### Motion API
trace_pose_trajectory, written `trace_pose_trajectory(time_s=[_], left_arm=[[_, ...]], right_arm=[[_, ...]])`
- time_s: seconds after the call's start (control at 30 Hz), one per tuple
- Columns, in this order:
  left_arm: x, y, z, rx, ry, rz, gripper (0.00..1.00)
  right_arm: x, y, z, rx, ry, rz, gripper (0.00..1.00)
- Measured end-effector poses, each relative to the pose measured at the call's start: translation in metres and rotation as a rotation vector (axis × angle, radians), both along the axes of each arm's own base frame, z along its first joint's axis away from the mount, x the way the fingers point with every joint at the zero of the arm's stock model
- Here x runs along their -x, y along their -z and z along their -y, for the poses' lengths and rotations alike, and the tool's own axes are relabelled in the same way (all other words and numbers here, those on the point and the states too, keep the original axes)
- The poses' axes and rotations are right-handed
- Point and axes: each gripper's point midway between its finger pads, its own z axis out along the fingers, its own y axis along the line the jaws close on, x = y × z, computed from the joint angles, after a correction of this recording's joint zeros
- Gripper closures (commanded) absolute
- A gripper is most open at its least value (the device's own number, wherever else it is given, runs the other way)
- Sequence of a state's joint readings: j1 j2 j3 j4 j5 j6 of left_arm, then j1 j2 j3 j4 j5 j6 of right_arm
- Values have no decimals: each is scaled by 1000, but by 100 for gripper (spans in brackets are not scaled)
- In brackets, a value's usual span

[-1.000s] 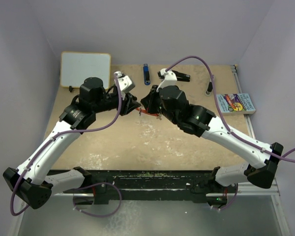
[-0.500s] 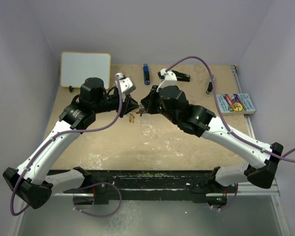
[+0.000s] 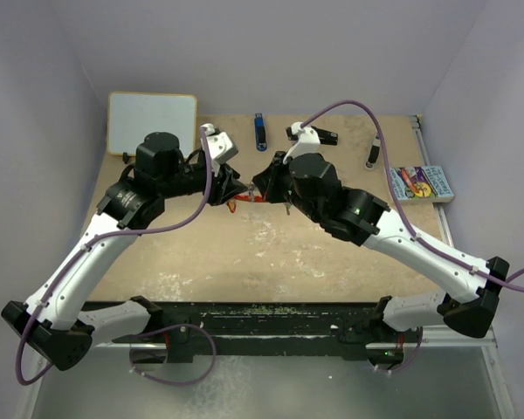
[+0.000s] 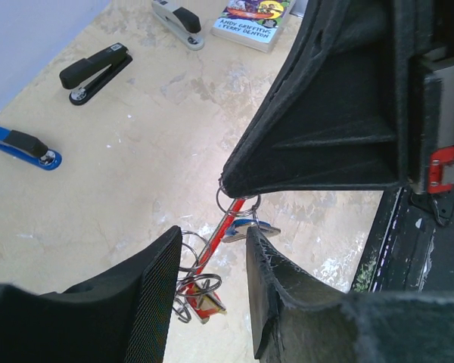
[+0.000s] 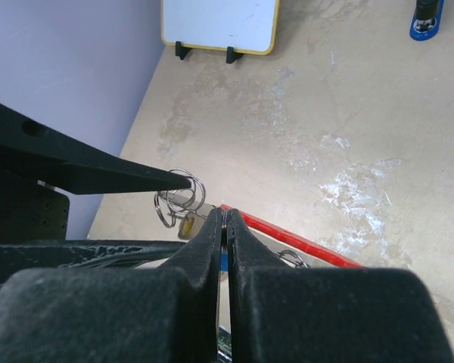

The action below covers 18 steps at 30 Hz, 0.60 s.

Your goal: Put the keys on the keyring

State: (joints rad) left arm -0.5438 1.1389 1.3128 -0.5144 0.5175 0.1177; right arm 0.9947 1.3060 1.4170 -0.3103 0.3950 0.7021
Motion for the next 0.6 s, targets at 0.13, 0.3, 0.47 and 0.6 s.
trace_pose_trajectory(time_s=[0.13,0.3,0.47,0.6], left_arm=[[6,-7,0,15,20,8,57],[16,-11,4,38,67,-2,57],[21,-12,7,53,90,-21,57],[21,-12,8,57,94,-25,57]], right_arm=[[0,1,0,-1,4,-2,100],[0,1,1,-1,6,-2,100],[-1,1,1,-2,8,-2,100],[-1,1,1,-2,8,-3,100]])
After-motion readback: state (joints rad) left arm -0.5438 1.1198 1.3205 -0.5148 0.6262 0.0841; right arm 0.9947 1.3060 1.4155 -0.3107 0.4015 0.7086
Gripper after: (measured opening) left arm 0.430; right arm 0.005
